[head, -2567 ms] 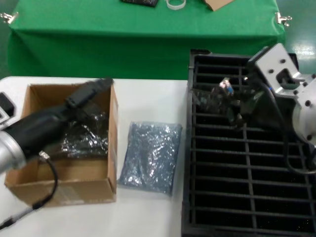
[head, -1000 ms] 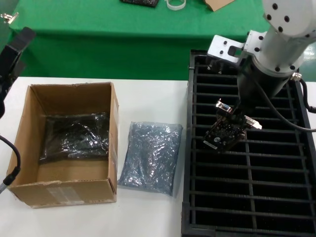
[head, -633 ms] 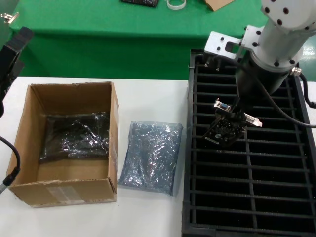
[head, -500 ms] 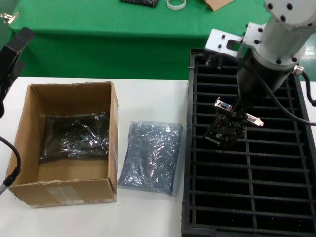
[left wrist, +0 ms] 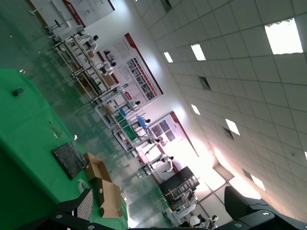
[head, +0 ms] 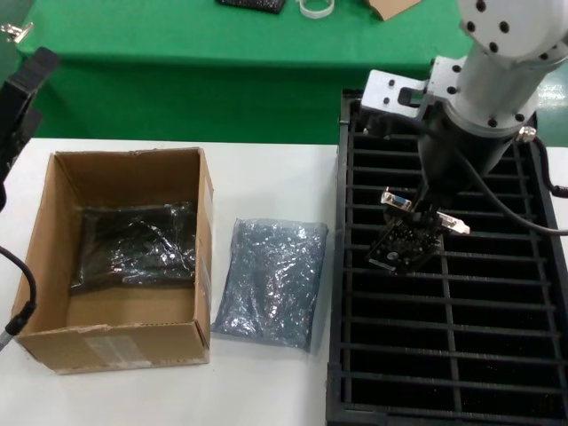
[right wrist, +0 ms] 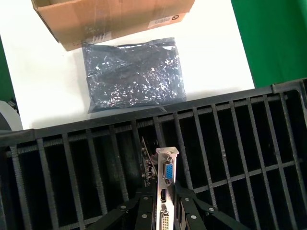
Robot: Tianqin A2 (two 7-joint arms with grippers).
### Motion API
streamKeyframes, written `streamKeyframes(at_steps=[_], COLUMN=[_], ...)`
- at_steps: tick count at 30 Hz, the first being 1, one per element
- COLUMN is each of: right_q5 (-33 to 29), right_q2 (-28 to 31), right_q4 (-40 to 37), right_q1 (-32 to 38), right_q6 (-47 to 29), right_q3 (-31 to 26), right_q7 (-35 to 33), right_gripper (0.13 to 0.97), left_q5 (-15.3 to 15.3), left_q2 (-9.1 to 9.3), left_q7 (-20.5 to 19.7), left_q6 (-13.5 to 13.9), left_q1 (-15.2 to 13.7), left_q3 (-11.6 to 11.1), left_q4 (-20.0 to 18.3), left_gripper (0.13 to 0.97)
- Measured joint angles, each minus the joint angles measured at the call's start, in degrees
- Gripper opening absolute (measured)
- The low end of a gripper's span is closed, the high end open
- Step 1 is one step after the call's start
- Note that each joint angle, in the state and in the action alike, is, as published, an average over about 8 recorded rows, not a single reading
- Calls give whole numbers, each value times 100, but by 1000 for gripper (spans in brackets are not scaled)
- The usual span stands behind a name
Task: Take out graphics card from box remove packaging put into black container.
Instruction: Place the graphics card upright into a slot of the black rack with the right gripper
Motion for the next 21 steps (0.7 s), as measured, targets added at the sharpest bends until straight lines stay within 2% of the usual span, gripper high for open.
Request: streamKeyframes(at_steps=[21], right_q5=[-63], right_q2=[-67], right_q4=[-336], right_q1=[160], right_q6=[-4], right_q3=[82], right_q7=[-567], right_gripper=[196], left_q5=[13], left_q2=[71], left_q7=[50], left_q6=[-267], left_q1=[-28], left_q3=[121], left_q4=[-66], left_gripper=[966])
